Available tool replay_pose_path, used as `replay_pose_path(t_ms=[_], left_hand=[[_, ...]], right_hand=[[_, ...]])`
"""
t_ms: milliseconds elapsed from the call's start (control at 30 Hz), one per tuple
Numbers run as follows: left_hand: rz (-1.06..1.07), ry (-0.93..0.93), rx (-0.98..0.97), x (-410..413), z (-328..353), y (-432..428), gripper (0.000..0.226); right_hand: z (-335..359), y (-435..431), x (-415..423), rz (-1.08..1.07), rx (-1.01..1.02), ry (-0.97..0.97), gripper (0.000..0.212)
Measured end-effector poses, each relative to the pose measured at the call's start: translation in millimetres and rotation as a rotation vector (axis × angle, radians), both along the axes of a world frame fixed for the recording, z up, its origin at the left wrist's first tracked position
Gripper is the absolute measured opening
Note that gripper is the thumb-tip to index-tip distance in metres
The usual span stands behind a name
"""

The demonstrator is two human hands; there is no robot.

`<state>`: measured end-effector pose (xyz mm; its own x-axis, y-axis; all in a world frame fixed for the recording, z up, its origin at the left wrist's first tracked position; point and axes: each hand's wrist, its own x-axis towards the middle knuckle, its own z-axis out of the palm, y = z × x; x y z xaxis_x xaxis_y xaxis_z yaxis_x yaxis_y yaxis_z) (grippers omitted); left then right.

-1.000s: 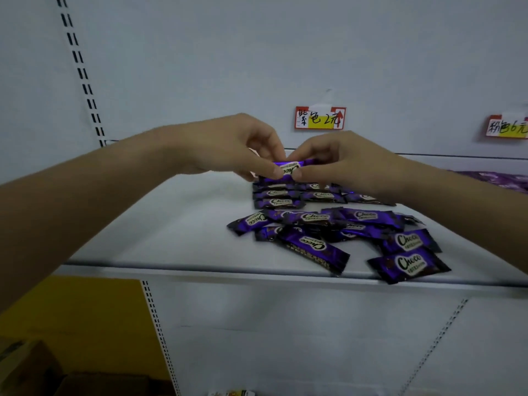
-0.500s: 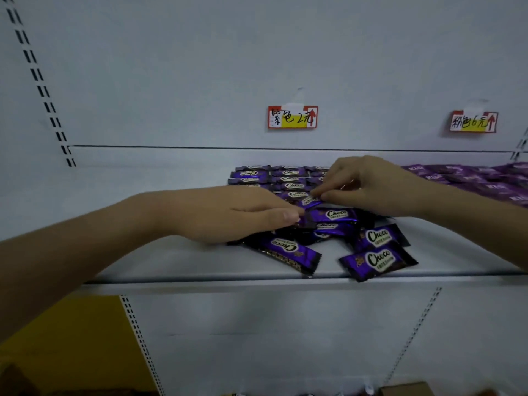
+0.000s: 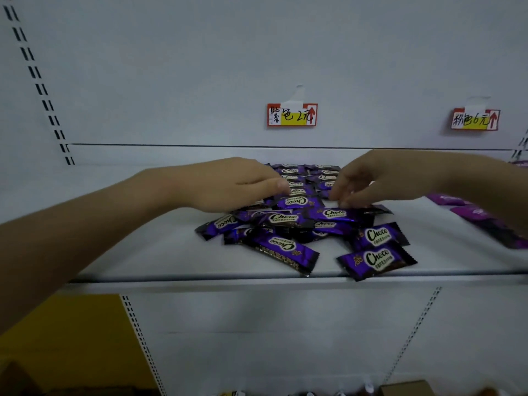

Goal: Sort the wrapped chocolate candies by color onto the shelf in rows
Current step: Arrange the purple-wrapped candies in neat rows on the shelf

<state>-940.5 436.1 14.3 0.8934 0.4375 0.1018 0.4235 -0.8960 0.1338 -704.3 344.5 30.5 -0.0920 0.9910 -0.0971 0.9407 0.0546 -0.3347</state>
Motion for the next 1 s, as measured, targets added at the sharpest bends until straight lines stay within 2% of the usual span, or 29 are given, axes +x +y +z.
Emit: replay_pose_path(t_ms=[67,133,233,433,533,667,800,867,900,1000], left_hand=[[-0.005,0.010,-0.017,11,1,-3,0.040],[-0.019,0.006,-0.002,21,0,-1,0.030],[-0.005,0.002,0.010,35,-2,5,0.029],[0.048,0.042,-0.107,48,4,6,0.036],[0.035,0.050,-0.084,51,8,3,0.033],[0.011,-0.068,-0.109,52,14,1,0.015],[0.047,-0.304,-0.357,48,15,-3,0.032],[0.056,-0.334,-0.458,45,14,-5,0.037],[0.054,-0.340,-0.472,44,13,-7,0.033],[0.085,-0.282,-0.287,43,8,-3,0.013]], right_hand=[[-1,1,2,-0.020,-0.047,0.076,0.015],[0,2,3,-0.032,-0.094,0.135,0.018],[2,2,4,-0.035,-0.123,0.137,0.020],[2,-1,6,-0.028,-0.150,0.109,0.020],[9,-8,13,0.008,-0.173,0.050,0.026],[10,-13,20,0.023,-0.207,-0.007,0.033],[2,-12,24,-0.003,-0.089,-0.005,0.020],[4,-14,27,-0.013,0.005,0.078,0.011],[6,-15,29,-0.019,0.049,0.168,0.012],[9,-17,37,0.019,0.145,0.440,0.019]])
